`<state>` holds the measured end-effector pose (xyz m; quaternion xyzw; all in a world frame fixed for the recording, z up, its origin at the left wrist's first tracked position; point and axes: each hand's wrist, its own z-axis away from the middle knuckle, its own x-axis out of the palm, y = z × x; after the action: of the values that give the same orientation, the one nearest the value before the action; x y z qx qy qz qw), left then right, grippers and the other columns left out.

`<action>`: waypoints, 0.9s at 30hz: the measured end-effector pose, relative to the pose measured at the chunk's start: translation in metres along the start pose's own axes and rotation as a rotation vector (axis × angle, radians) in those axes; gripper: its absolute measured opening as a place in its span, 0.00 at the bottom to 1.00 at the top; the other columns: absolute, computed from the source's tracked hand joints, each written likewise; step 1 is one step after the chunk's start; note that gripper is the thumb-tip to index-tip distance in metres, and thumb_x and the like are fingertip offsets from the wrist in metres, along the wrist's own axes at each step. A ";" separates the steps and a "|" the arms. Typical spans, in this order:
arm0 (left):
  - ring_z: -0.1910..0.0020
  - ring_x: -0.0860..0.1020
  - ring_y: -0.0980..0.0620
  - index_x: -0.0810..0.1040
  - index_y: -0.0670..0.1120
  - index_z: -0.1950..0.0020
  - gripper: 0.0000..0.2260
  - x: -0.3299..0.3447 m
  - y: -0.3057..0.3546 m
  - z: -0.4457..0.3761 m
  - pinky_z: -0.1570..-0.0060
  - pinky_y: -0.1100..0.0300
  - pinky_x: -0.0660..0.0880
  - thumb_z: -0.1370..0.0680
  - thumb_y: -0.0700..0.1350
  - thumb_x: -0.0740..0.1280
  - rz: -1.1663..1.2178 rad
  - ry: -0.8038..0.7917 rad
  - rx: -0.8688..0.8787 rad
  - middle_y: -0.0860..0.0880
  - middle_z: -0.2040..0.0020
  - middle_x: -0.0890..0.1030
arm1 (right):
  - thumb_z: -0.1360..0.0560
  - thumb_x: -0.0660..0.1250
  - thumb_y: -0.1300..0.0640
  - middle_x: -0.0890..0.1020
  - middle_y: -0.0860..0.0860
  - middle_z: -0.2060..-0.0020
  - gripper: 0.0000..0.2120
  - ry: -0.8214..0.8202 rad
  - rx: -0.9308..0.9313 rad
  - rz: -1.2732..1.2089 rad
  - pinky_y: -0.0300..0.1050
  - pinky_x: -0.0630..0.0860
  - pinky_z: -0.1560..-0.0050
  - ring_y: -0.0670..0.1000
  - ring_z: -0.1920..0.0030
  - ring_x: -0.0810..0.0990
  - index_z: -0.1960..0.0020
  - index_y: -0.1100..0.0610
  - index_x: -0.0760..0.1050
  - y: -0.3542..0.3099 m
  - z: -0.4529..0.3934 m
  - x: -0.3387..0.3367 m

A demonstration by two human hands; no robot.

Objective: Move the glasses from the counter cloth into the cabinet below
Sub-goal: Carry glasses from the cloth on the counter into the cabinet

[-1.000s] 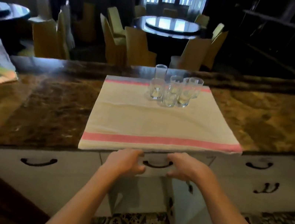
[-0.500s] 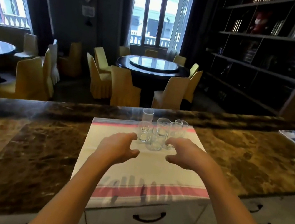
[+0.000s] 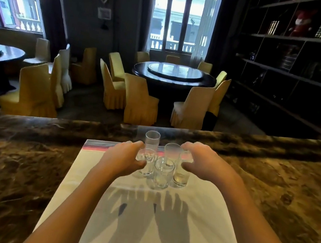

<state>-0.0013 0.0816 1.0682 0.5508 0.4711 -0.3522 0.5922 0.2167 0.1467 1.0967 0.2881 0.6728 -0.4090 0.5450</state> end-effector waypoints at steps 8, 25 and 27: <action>0.34 0.74 0.44 0.64 0.54 0.25 0.31 0.019 0.006 -0.090 0.38 0.49 0.76 0.25 0.57 0.71 -0.021 -0.005 -0.081 0.45 0.27 0.68 | 0.25 0.72 0.51 0.70 0.52 0.30 0.30 -0.121 -0.020 0.012 0.48 0.76 0.42 0.56 0.34 0.73 0.26 0.47 0.64 0.048 -0.077 0.026; 0.40 0.76 0.44 0.67 0.53 0.27 0.28 0.055 -0.011 -0.190 0.43 0.53 0.75 0.24 0.47 0.73 0.000 -0.163 0.035 0.44 0.32 0.71 | 0.29 0.76 0.56 0.78 0.52 0.41 0.28 -0.335 0.104 -0.025 0.36 0.73 0.67 0.50 0.55 0.78 0.31 0.50 0.72 0.049 -0.107 0.057; 0.40 0.76 0.45 0.69 0.51 0.28 0.27 0.054 -0.012 -0.194 0.44 0.55 0.75 0.25 0.47 0.74 0.023 -0.176 0.056 0.45 0.34 0.74 | 0.28 0.76 0.56 0.78 0.52 0.42 0.27 -0.346 0.117 -0.003 0.35 0.72 0.68 0.50 0.57 0.78 0.32 0.50 0.72 0.048 -0.109 0.056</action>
<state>-0.0283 0.2765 1.0228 0.5393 0.4009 -0.4056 0.6197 0.1888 0.2619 1.0387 0.2435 0.5445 -0.4916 0.6344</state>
